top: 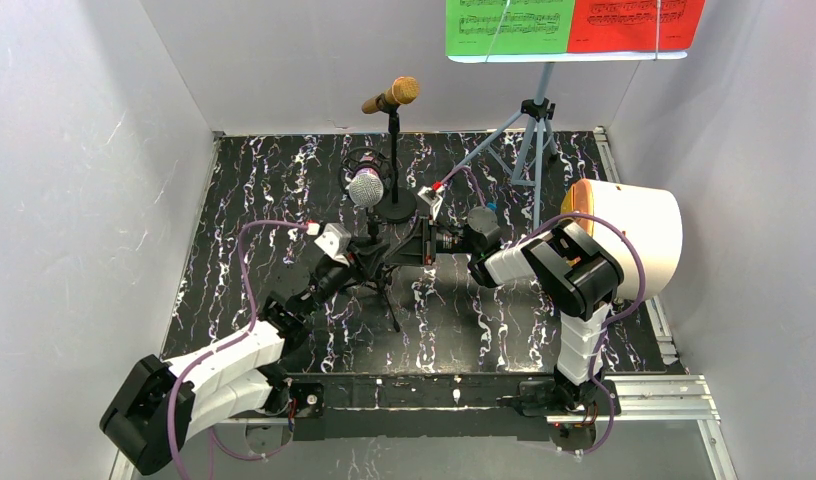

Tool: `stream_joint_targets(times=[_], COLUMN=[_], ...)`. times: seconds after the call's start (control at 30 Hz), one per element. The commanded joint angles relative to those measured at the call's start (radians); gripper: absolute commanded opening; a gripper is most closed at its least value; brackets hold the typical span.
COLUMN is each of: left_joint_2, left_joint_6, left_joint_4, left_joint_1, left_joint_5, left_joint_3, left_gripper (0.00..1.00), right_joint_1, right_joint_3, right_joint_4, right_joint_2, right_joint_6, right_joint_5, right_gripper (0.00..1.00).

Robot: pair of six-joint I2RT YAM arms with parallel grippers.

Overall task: Pack up the instrument practice props
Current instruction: Unscrew the knob on the microphone stand.

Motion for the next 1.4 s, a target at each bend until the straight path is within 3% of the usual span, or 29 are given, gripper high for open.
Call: stream_joint_targets(times=[0.0, 0.17, 0.3, 0.5, 0.73, 0.9, 1.07, 1.2, 1.37], left_joint_2=[-0.013, -0.011, -0.006, -0.006, 0.011, 0.026, 0.028, 0.032, 0.04], left_joint_6=[0.008, 0.047, 0.051, 0.049, 0.059, 0.074, 0.073, 0.072, 0.072], left_joint_4=[-0.067, -0.057, -0.047, -0.045, -0.046, -0.05, -0.05, -0.05, -0.05], left_joint_1=[-0.005, -0.005, -0.006, -0.006, -0.006, -0.006, -0.006, -0.006, -0.005], left_joint_5=[-0.013, -0.009, 0.008, 0.011, 0.013, 0.008, 0.009, 0.001, 0.003], left_joint_3=[-0.047, -0.064, -0.065, -0.06, -0.058, -0.059, -0.06, -0.059, -0.056], left_gripper=[0.26, 0.31, 0.24, 0.0, 0.0, 0.0, 0.0, 0.0, 0.0], right_joint_1=[-0.001, -0.001, -0.001, 0.0, 0.001, 0.018, 0.06, 0.126, 0.232], right_joint_3=[0.039, 0.044, 0.045, 0.043, 0.02, -0.033, -0.025, -0.045, -0.099], right_joint_4=[0.053, 0.026, 0.024, -0.025, -0.132, -0.221, -0.556, -0.763, -0.814], right_joint_2=[-0.001, -0.004, -0.007, -0.019, -0.084, -0.174, -0.283, -0.371, -0.44], right_joint_6=[-0.012, -0.033, -0.04, -0.098, -0.326, -0.659, -1.15, -1.546, -1.851], right_joint_5=[-0.022, -0.023, -0.023, -0.025, -0.008, -0.001, 0.047, 0.221, 0.478], right_gripper=[0.01, 0.01, 0.01, 0.01, 0.01, 0.01, 0.01, 0.01, 0.01])
